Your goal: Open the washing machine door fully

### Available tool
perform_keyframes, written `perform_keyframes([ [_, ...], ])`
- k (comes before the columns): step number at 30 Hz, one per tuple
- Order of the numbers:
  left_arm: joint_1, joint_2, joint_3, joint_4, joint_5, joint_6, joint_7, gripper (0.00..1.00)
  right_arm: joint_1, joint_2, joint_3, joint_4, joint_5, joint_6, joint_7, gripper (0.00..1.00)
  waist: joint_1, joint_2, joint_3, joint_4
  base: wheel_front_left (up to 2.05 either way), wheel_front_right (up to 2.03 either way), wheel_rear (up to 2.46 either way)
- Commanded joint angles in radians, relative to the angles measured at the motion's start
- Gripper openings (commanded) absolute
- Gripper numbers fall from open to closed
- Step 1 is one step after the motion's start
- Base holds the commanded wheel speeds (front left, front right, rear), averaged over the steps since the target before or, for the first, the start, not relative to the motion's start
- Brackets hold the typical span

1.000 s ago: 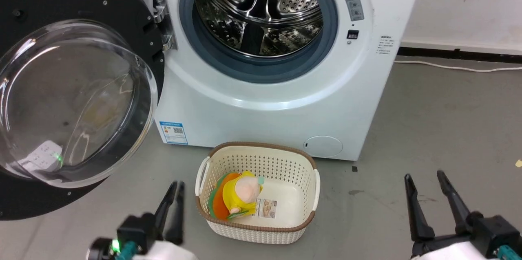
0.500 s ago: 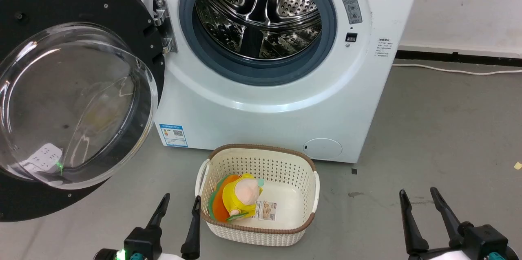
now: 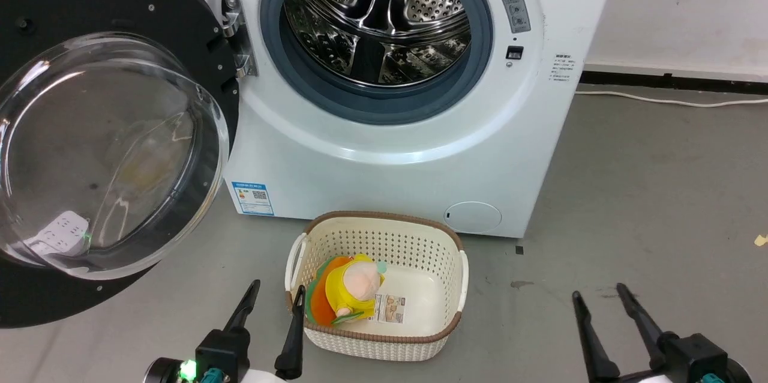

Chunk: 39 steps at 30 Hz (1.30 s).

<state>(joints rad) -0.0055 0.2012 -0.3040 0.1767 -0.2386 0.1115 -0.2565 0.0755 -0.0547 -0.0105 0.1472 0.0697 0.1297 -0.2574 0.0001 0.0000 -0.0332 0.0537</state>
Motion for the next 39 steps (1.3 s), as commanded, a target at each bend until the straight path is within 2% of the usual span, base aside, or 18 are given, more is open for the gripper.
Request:
perform_keyframes([
  [1,-0.013,-0.004,0.005,0.003,0.006,0.000,-0.005,1.00,-0.002,0.004,0.003,0.000,-0.004,0.001,-0.004,1.00,-0.0001,0.0000,0.000,-0.003,0.00,0.00,0.00],
  [22,0.001,-0.035,0.047,0.010,0.001,-0.022,-0.005,1.00,-0.003,0.004,-0.001,-0.010,0.022,0.001,-0.004,1.00,-0.0001,0.0000,-0.001,-0.002,0.00,0.00,0.00],
  [23,0.001,-0.034,0.047,0.011,-0.003,-0.022,0.000,0.00,-0.001,0.000,-0.001,-0.004,0.018,0.000,0.000,0.00,-0.0001,0.0000,-0.001,-0.002,0.00,0.00,0.00],
  [39,0.001,-0.048,0.078,-0.011,0.023,-0.036,0.031,0.00,-0.010,0.000,0.000,-0.020,0.008,0.000,0.031,0.00,0.0000,0.0000,0.003,-0.008,0.00,0.00,0.00],
])
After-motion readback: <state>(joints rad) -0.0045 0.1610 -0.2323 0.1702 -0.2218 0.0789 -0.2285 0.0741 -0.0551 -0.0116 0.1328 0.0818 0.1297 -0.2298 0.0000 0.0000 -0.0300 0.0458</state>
